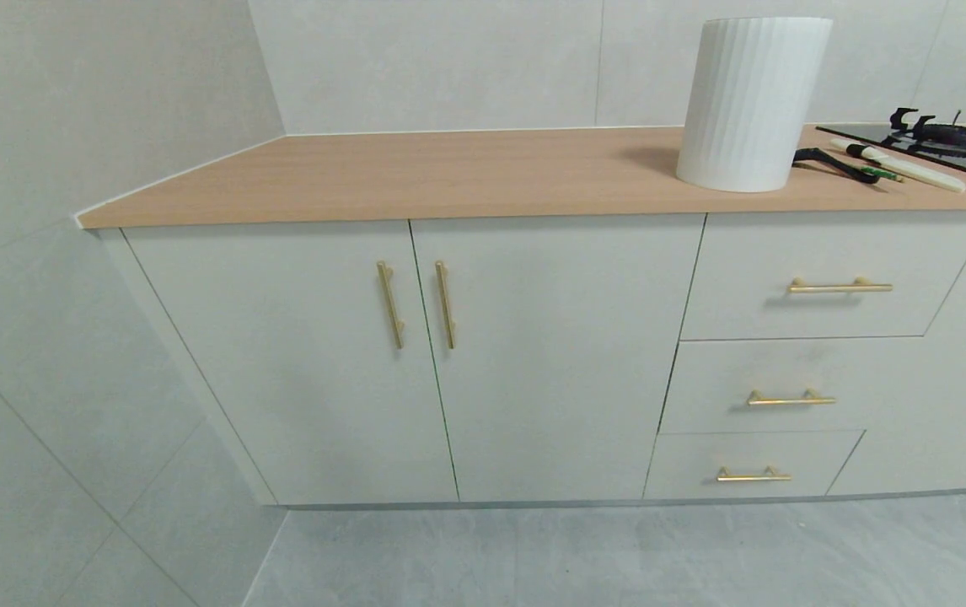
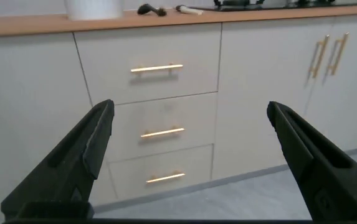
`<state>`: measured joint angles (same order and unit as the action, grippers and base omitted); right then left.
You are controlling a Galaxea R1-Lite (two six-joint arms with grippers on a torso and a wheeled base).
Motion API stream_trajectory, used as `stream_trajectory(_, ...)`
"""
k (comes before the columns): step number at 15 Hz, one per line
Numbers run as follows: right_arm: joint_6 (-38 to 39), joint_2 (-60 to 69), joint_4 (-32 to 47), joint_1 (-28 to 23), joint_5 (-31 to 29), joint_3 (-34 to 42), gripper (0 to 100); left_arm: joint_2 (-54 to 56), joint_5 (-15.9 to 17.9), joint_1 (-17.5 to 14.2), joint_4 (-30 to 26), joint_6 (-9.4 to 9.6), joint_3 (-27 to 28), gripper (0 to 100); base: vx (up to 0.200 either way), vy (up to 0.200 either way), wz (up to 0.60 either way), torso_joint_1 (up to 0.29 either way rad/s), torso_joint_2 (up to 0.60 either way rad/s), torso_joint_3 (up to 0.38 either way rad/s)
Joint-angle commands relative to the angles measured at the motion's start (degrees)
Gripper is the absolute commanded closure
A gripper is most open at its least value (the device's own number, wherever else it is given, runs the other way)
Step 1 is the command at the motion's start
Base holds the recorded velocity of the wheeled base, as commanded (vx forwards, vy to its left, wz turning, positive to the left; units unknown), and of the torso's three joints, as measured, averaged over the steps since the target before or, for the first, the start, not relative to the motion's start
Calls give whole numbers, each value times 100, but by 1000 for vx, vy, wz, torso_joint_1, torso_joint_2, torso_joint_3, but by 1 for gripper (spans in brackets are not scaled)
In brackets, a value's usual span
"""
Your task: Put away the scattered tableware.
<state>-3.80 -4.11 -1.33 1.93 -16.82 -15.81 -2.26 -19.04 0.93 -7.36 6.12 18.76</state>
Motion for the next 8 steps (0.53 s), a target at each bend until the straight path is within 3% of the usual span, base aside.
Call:
stream_trajectory(1, -200, 411, -8, -210, 109, 544, 0, 226, 23, -119, 33, 30, -426, 0, 0, 0, 0, 0, 0, 0)
stream_trajectory(3, -200, 411, -166, -201, 135, 1353, 0, 226, 23, -119, 121, 38, -927, 0, 0, 0, 0, 0, 0, 0)
stream_trajectory(5, -33, 411, -184, -201, 355, 1572, 0, 226, 94, -119, 569, 65, -1577, 0, 0, 0, 0, 0, 0, 0)
stream_trajectory(7, 125, 411, -157, -201, 979, 1572, 0, 226, 489, -119, 1044, 21, -1876, 0, 0, 0, 0, 0, 0, 0)
stream_trajectory(8, 152, 411, -157, -201, 1296, 1572, 0, 226, 849, -119, 1000, -49, -1876, 0, 0, 0, 0, 0, 0, 0)
